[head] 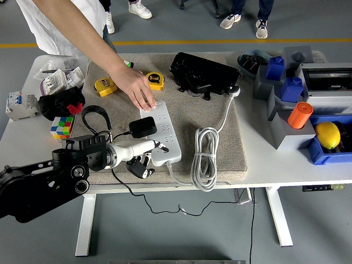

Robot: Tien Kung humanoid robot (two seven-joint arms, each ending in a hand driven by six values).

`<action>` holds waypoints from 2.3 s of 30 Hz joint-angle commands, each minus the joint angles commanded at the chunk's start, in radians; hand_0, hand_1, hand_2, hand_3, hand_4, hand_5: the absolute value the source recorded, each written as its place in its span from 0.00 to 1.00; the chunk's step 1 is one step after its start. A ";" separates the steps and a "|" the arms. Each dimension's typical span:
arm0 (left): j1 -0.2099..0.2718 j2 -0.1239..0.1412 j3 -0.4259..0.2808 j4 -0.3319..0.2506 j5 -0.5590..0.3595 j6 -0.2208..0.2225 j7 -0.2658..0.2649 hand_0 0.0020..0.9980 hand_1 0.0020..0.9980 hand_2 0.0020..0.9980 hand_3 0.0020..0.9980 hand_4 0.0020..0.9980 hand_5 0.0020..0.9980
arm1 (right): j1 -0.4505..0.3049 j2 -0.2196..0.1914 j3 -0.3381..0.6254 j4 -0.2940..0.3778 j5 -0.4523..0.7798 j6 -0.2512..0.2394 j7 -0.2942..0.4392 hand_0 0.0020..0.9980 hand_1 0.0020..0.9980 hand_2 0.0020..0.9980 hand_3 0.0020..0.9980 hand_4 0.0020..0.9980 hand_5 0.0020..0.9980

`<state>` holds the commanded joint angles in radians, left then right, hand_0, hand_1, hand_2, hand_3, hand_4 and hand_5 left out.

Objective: Put the plug near the board,insert it into the board,press the button,pull the plug out

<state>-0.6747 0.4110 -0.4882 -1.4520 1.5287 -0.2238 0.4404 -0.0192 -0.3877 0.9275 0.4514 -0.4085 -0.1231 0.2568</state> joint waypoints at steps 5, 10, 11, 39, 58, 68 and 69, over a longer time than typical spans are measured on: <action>0.005 0.009 -0.036 -0.029 0.000 -0.001 -0.001 0.04 0.12 0.22 0.88 0.60 0.00 | 0.000 0.000 -0.001 0.000 0.000 0.000 0.000 0.70 0.70 0.68 0.57 1.00 0.51; 0.017 0.018 -0.070 -0.049 -0.004 0.001 -0.006 0.04 0.12 0.22 0.88 0.60 0.00 | 0.001 0.000 -0.001 0.000 0.000 0.001 0.000 0.70 0.70 0.68 0.57 1.00 0.51; 0.022 0.021 -0.081 -0.054 -0.005 0.005 -0.013 0.04 0.12 0.22 0.88 0.60 0.00 | 0.001 0.000 -0.001 0.000 0.000 0.001 0.000 0.70 0.70 0.68 0.57 1.00 0.51; 0.141 0.030 -0.248 0.016 -0.076 0.386 -0.506 0.84 0.86 0.87 0.83 1.00 0.78 | -0.001 -0.002 -0.018 -0.001 0.002 0.002 0.000 0.70 0.70 0.68 0.57 1.00 0.51; 0.181 -0.017 -0.266 0.111 -0.210 0.474 -0.646 0.75 0.78 0.80 0.79 1.00 0.75 | 0.000 0.009 -0.008 -0.003 0.001 0.001 -0.001 0.70 0.70 0.68 0.57 1.00 0.51; 0.181 -0.017 -0.272 0.110 -0.201 0.474 -0.638 0.75 0.78 0.80 0.79 1.00 0.75 | -0.002 0.011 -0.003 -0.003 0.000 0.001 -0.001 0.70 0.70 0.68 0.57 1.00 0.51; 0.181 -0.017 -0.272 0.109 -0.200 0.473 -0.637 0.75 0.78 0.80 0.79 1.00 0.75 | -0.002 0.011 -0.003 -0.003 0.001 0.001 -0.001 0.70 0.70 0.68 0.57 1.00 0.51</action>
<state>-0.4937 0.3937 -0.7605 -1.3427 1.3286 0.2494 -0.1963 -0.0212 -0.3765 0.9247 0.4479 -0.4080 -0.1223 0.2555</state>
